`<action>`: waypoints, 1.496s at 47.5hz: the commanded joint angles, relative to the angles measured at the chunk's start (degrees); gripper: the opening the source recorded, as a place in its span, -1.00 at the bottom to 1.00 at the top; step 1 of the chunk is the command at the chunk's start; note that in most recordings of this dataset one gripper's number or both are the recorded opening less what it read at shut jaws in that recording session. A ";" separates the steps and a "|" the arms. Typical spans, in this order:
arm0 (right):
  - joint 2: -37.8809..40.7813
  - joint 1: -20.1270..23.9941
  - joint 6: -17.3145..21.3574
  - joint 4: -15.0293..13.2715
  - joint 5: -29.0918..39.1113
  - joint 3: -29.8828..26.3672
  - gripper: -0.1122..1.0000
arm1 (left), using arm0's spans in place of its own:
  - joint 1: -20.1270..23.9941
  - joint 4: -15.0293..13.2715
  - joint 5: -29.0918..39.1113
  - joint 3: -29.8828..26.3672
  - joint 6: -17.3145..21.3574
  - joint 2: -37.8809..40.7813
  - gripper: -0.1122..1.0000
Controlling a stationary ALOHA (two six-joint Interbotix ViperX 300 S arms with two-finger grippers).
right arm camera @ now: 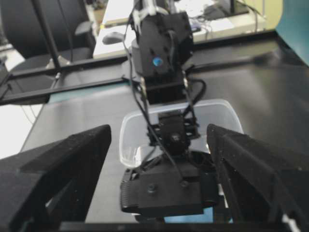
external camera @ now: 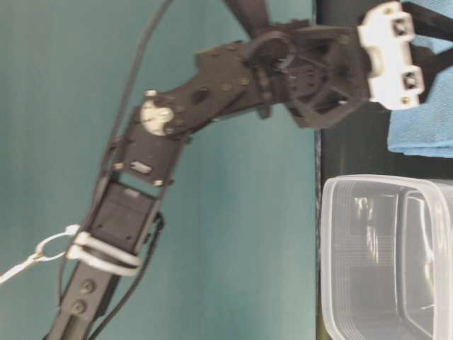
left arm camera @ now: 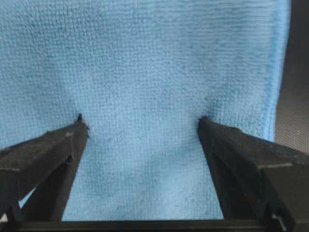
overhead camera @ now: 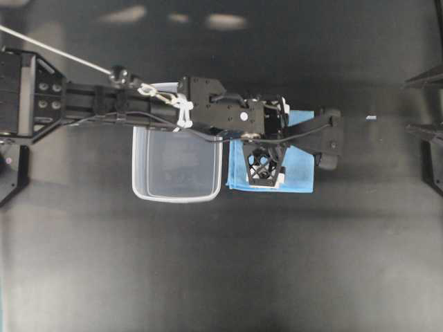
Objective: Place the blue towel into the container with the left arm.
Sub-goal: 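Lower the left gripper onto the blue towel's center and pinch it, then lift the pinched towel and carry it left over the container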
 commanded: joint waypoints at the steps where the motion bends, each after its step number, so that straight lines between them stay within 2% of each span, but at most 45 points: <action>1: 0.35 -0.09 0.00 0.18 -0.70 -0.44 0.59 | 0.00 0.18 -0.26 -0.44 0.26 0.18 0.81; 6: 0.35 0.00 0.00 0.18 -0.70 -0.35 0.59 | -0.18 0.18 -0.09 -0.26 0.18 0.18 0.80; 11: 0.35 -0.09 0.00 0.18 -0.70 -0.26 0.59 | -0.35 0.18 0.18 -0.18 0.00 0.09 0.69; 15: 0.35 -0.09 0.09 0.18 -0.70 -0.18 0.59 | -0.70 0.18 0.26 -0.44 0.00 -0.18 0.41; 22: 0.35 -0.09 0.09 0.18 -0.70 0.00 0.59 | -1.05 0.18 0.26 -2.20 0.26 -0.97 -0.39; 26: 0.35 0.00 0.09 0.18 -0.70 -0.18 0.59 | -1.05 0.18 0.26 -3.52 0.26 -2.20 -0.70; 39: 0.26 -0.09 0.09 0.18 -0.70 -0.18 0.59 | -0.62 0.18 4.22 -6.68 0.26 -11.25 -0.71; 48: 0.26 0.00 0.09 0.18 -0.70 -0.18 0.59 | -0.44 0.18 12.57 -5.36 0.26 -20.92 -0.70; 58: 0.26 0.00 0.09 0.18 -0.70 0.00 0.59 | 0.18 0.18 17.67 2.11 0.18 -31.38 -0.71; 65: 0.26 -0.09 0.09 0.18 -0.70 0.00 0.59 | 1.23 0.18 16.44 11.25 -0.18 -38.67 -0.70; 71: 0.26 -0.09 0.35 0.18 -0.70 0.00 0.59 | 1.49 0.18 12.74 18.37 -0.79 -42.98 -0.70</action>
